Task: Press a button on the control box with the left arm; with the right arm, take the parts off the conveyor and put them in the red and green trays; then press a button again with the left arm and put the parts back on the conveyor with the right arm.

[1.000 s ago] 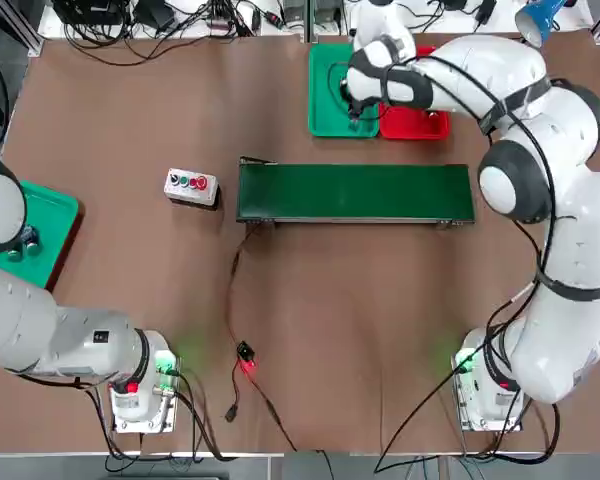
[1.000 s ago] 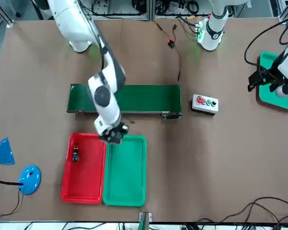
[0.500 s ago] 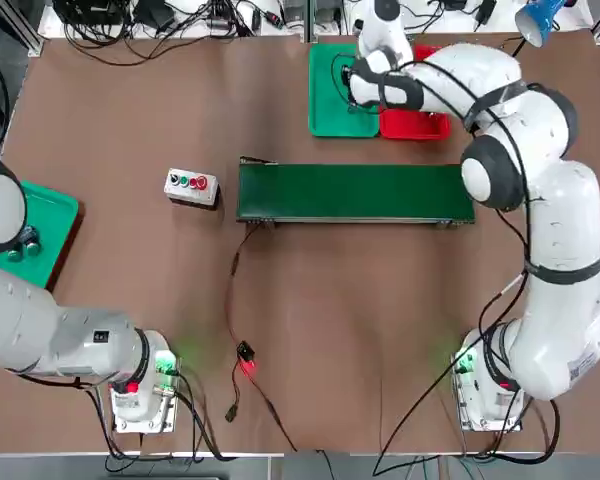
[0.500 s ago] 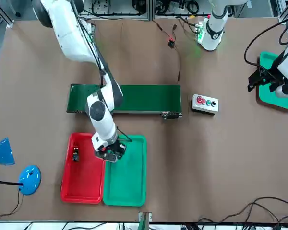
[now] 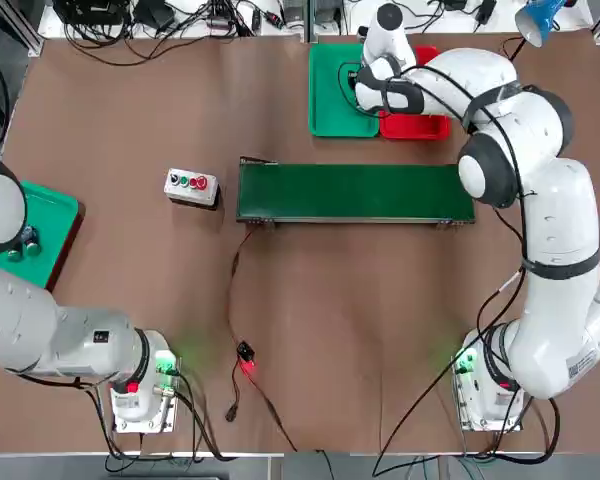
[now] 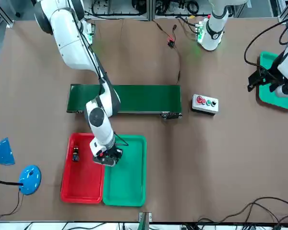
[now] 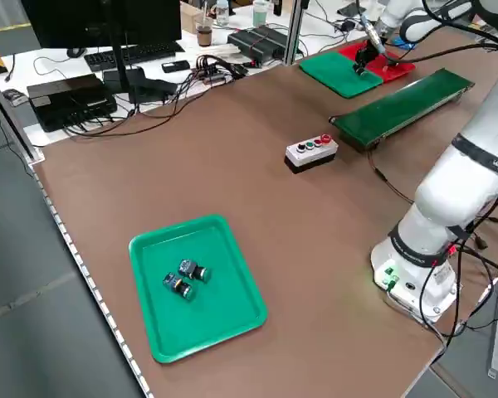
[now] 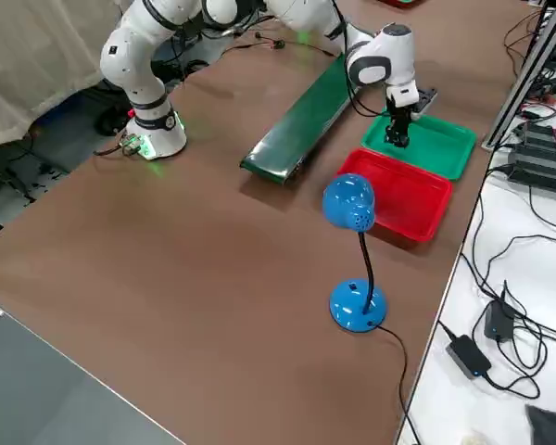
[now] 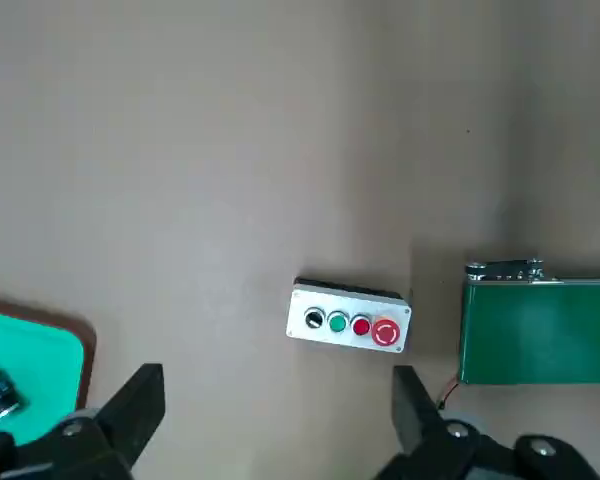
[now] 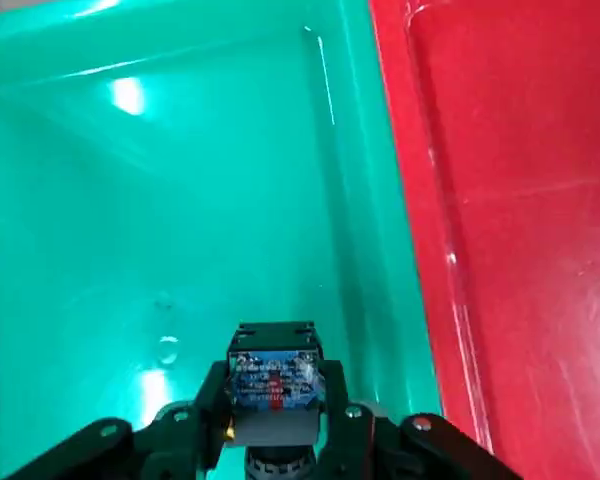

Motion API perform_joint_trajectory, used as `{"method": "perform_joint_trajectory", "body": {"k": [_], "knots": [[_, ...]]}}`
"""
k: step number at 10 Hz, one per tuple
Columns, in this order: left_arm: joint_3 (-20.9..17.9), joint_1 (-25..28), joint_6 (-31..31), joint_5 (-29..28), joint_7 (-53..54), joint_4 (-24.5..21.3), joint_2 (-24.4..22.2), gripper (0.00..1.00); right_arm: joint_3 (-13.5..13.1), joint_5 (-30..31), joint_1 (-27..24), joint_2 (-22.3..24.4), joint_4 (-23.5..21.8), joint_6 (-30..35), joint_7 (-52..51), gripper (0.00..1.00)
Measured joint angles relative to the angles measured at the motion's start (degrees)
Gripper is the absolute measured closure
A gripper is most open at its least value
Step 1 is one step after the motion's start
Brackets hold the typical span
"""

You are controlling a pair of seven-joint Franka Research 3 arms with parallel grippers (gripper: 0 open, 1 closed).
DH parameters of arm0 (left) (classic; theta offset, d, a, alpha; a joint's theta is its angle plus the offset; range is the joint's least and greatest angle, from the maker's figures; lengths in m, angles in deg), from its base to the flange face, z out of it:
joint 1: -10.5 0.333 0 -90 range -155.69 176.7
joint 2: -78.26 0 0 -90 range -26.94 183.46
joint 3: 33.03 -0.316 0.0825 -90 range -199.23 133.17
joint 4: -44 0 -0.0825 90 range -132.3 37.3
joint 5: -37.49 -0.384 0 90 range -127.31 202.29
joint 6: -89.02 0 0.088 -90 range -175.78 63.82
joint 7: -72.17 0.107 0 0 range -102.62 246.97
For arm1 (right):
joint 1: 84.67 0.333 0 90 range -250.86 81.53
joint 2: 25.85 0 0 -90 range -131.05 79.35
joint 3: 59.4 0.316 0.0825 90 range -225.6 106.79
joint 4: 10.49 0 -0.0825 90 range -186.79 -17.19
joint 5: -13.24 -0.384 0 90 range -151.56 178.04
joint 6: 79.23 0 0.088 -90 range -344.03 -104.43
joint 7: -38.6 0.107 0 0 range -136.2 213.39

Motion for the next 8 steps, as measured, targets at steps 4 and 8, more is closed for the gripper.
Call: {"method": "perform_joint_trajectory", "body": {"k": [4, 8], "knots": [[0.00, 0.00, 0.00, 0.00, 0.00, 0.00, 0.00, 0.00, 0.03, 0.04, 0.00, -1.29, 0.54, -0.78, -0.12, 0.57], [0.04, -0.01, -0.01, 0.00, 0.00, 0.06, 0.00, 0.00, 0.03, 0.08, 0.00, -1.35, 0.66, -1.01, -0.77, 0.20]]}}
